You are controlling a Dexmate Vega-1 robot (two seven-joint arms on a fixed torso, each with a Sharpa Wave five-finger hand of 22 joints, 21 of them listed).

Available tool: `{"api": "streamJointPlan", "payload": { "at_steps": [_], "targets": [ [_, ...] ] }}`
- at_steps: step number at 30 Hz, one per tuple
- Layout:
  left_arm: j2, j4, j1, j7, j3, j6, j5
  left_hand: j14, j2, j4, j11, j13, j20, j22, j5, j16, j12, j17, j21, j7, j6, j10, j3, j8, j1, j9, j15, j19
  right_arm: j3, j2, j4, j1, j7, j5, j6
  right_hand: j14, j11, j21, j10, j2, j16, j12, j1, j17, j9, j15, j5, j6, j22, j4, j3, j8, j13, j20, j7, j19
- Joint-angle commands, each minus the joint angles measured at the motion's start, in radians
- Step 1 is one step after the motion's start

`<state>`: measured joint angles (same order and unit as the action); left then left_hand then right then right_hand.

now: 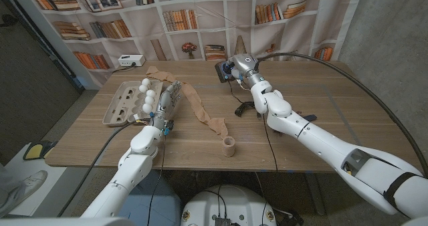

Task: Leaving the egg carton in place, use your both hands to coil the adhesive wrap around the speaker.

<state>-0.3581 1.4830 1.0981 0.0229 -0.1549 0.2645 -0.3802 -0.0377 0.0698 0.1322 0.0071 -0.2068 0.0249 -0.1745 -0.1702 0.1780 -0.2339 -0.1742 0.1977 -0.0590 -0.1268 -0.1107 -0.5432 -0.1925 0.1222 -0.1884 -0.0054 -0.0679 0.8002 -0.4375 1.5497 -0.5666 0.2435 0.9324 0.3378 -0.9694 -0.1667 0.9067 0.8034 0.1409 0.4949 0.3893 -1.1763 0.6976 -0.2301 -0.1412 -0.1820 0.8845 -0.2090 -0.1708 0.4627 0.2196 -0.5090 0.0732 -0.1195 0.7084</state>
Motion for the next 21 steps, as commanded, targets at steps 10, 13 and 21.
{"api": "streamJointPlan", "payload": {
  "at_steps": [10, 13, 21],
  "targets": [
    [-0.031, 0.092, 0.043, -0.032, -0.004, -0.020, 0.005, 0.003, 0.004, -0.001, 0.003, -0.004, 0.000, -0.004, -0.003, 0.005, -0.002, -0.003, 0.001, -0.001, -0.006, -0.011, 0.005, -0.002, -0.001, -0.002, 0.002, -0.004, -0.119, -0.076, 0.200, -0.078, -0.037, -0.246, 0.044, -0.021, 0.035, 0.026, 0.058, 0.039, -0.007, 0.034, -0.030, 0.007, -0.001, -0.093, -0.008, 0.012, 0.003, 0.026, 0.036, -0.003, -0.038, 0.084, 0.009, 0.002],
    [-0.033, 0.098, 0.046, -0.034, -0.004, -0.019, 0.004, 0.003, 0.004, -0.001, 0.005, -0.004, 0.000, -0.004, -0.003, 0.005, -0.002, -0.003, 0.001, -0.001, -0.006, -0.012, 0.005, -0.002, -0.001, -0.002, 0.002, -0.004, -0.135, -0.086, 0.222, -0.087, -0.051, -0.281, 0.053, -0.023, 0.038, 0.030, 0.060, 0.039, -0.007, 0.035, -0.030, 0.009, -0.001, -0.093, -0.009, 0.011, 0.003, 0.026, 0.036, -0.003, -0.039, 0.083, 0.009, 0.003],
    [-0.039, 0.112, 0.051, -0.041, -0.006, -0.017, 0.005, 0.003, 0.004, -0.001, 0.001, -0.004, 0.000, -0.004, -0.003, 0.005, -0.003, -0.003, 0.001, -0.001, -0.006, -0.013, 0.005, -0.002, -0.001, -0.002, 0.002, -0.004, -0.159, -0.115, 0.269, -0.107, -0.060, -0.345, 0.063, -0.026, 0.041, 0.040, 0.062, 0.038, -0.010, 0.034, -0.030, 0.012, 0.000, -0.093, -0.010, 0.012, 0.005, 0.023, 0.038, -0.004, -0.040, 0.079, 0.013, 0.001]
  ]
}}
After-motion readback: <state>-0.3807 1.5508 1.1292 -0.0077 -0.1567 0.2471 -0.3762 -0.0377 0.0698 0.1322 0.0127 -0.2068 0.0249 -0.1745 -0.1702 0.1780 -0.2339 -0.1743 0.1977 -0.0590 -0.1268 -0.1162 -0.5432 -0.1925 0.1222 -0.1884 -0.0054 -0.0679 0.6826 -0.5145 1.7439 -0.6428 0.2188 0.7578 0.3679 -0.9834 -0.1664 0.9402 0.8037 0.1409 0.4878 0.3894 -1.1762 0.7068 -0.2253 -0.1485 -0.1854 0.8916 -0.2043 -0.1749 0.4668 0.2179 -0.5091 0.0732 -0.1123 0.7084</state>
